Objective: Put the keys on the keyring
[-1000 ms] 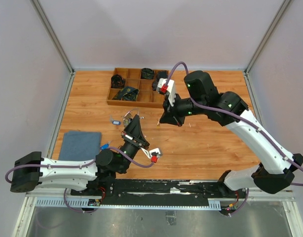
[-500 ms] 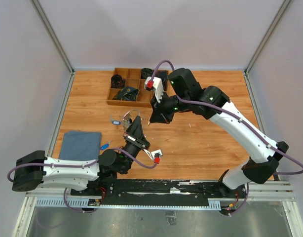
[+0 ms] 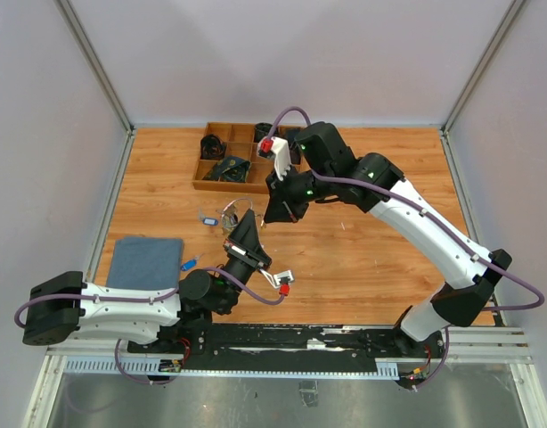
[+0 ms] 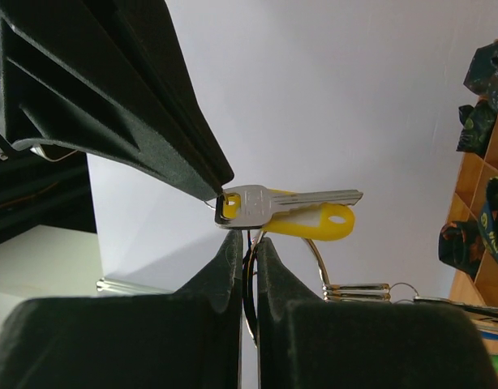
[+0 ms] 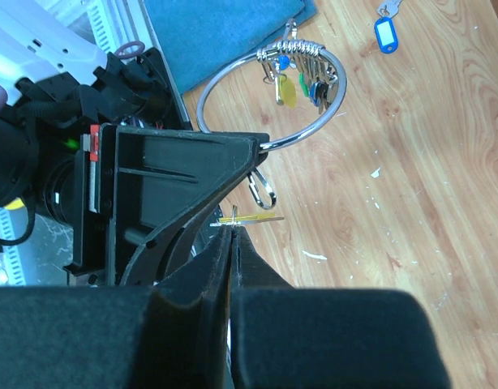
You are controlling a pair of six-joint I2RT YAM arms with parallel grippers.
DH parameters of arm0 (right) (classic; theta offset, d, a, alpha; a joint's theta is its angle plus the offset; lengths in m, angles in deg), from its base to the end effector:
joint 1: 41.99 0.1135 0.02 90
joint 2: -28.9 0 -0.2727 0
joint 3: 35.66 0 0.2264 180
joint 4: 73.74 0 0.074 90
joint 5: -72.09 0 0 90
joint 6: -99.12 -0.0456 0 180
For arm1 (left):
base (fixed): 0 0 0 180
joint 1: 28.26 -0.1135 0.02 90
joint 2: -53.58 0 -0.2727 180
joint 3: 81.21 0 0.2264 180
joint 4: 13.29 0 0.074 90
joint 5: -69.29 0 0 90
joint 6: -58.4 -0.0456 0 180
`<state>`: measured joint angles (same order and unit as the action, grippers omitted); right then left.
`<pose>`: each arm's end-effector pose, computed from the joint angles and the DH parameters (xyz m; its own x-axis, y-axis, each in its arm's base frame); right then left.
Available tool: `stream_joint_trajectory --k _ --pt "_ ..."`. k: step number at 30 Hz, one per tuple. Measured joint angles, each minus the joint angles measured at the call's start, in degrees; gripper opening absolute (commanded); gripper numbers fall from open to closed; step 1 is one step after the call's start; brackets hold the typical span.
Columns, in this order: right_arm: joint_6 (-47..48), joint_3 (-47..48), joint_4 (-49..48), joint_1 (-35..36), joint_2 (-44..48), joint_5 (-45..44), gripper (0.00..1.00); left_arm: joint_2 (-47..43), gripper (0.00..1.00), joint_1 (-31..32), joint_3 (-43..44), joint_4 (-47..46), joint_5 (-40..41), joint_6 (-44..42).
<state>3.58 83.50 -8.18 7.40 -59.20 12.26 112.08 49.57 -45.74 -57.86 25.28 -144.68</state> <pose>0.1768 0.2414 0.4386 -0.4563 -0.4040 -0.7928 -0.8860 0.2887 0.3629 0.0709 -0.1731 0.2962 0.4647 0.8771 0.1217 -0.2822 0.0164 0.9592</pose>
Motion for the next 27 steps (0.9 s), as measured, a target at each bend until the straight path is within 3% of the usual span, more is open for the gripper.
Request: stream_joint_trajectory --k 27 --pt "-12.3 -0.2 -2.8 0.0 -1.6 -0.7 0.01 1.0 0.01 0.0 -0.2 -3.1 0.3 -2.2"
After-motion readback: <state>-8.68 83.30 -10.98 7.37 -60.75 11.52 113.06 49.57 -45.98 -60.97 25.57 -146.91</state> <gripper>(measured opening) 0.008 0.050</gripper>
